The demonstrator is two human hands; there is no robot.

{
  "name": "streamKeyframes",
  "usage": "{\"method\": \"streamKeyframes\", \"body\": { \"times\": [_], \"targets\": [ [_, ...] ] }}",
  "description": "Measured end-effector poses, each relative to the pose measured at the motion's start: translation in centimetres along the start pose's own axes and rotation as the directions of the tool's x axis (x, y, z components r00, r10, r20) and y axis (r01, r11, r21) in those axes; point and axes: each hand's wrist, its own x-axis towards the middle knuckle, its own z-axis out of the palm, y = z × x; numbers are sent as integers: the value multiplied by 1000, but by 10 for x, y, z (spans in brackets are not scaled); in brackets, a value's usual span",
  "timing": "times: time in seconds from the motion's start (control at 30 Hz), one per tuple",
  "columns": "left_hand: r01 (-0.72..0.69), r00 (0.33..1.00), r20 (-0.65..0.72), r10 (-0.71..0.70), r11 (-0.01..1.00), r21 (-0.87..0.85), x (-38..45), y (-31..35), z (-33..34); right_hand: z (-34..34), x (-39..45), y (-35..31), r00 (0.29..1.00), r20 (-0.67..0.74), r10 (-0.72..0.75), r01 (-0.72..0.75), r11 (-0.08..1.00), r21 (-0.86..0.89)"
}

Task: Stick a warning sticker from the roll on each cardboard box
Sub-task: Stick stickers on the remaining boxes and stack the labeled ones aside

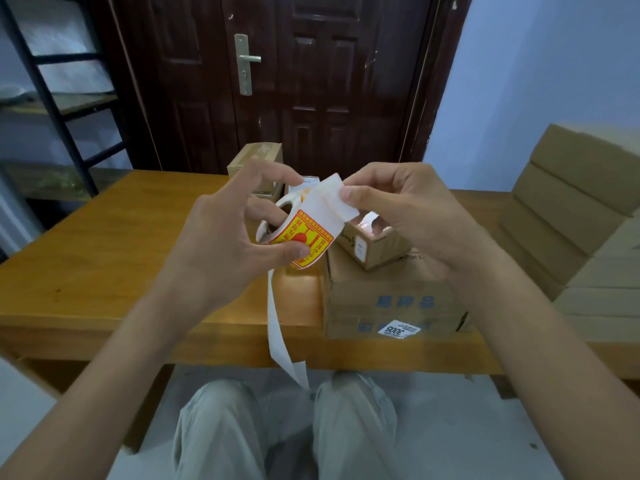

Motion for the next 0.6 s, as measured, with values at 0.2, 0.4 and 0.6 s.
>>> {"method": "streamKeyframes", "body": {
  "times": [0.2,0.4,0.6],
  "targets": [
    [22,1000,0,-22,999,-47,7,-1,0,-30,16,7,979,-55,197,-187,970,155],
    [28,999,-28,-30,997,-66,24,-6,-1,-51,35,13,972,-139,188,-161,970,183],
    [37,998,-55,-41,996,-77,38,-21,2,-66,48,22,976,-100,196,-184,976,118]
  ]
}}
